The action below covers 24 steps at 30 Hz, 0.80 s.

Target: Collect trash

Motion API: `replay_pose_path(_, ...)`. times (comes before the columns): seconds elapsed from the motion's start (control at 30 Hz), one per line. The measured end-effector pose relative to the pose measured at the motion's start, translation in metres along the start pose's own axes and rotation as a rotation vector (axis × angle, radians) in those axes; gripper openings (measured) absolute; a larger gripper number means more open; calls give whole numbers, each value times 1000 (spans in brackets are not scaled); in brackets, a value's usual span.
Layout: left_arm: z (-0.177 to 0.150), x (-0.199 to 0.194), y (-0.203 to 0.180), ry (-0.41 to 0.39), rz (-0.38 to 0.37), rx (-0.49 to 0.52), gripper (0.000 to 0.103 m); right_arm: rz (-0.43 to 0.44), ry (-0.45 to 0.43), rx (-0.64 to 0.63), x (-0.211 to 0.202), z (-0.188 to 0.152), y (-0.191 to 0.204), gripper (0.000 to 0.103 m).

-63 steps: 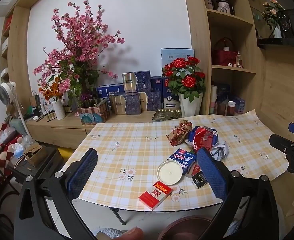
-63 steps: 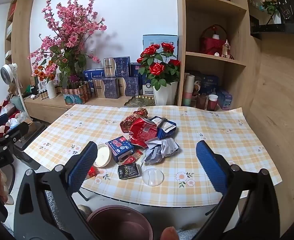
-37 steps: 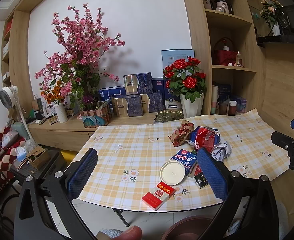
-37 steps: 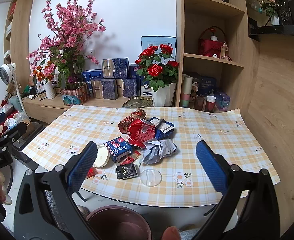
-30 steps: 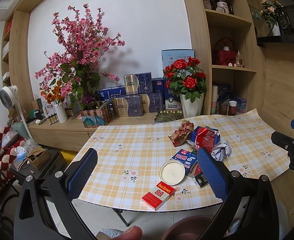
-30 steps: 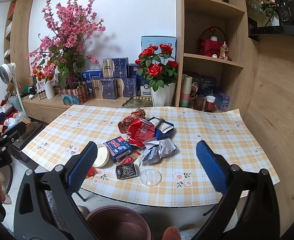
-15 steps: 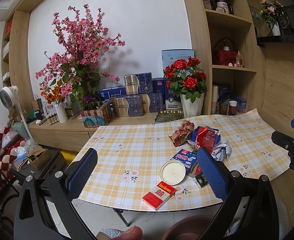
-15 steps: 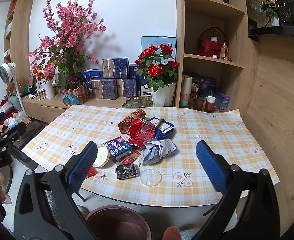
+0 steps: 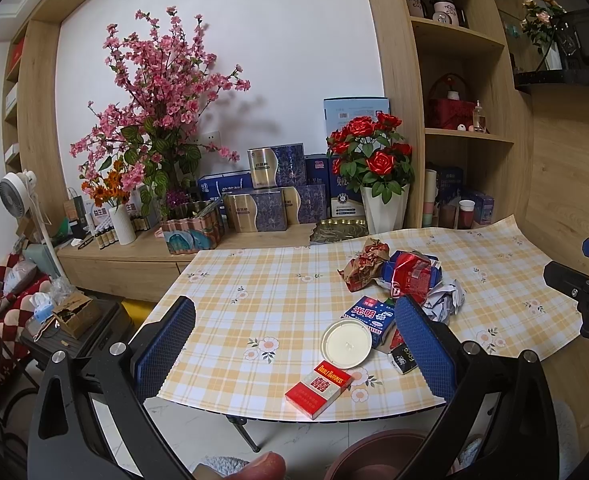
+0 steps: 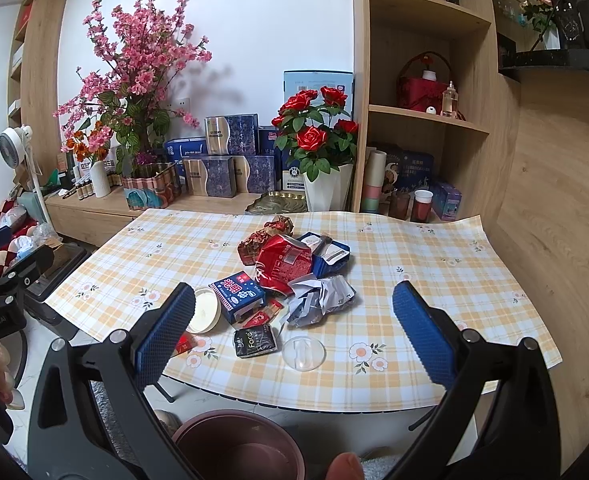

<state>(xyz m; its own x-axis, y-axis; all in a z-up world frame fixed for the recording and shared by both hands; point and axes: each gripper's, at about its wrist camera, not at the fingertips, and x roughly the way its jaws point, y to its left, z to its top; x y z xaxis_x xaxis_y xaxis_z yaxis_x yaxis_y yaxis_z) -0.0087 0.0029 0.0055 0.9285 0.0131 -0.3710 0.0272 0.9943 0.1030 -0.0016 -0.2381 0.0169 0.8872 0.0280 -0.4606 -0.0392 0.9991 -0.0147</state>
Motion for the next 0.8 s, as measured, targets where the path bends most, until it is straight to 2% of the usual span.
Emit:
replay_pose_path(0.53,-3,1,4,5,-2,0,98,-2,2,14,1,-7,2,97)
replay_pose_path(0.63,-18,9,5,24,-18,6,98,-8,8,21,3,-7,1,97)
replay_pose_path(0.8,-21,33,12,77,-45,-8,98,-51,22,47,10,-8,-2,97)
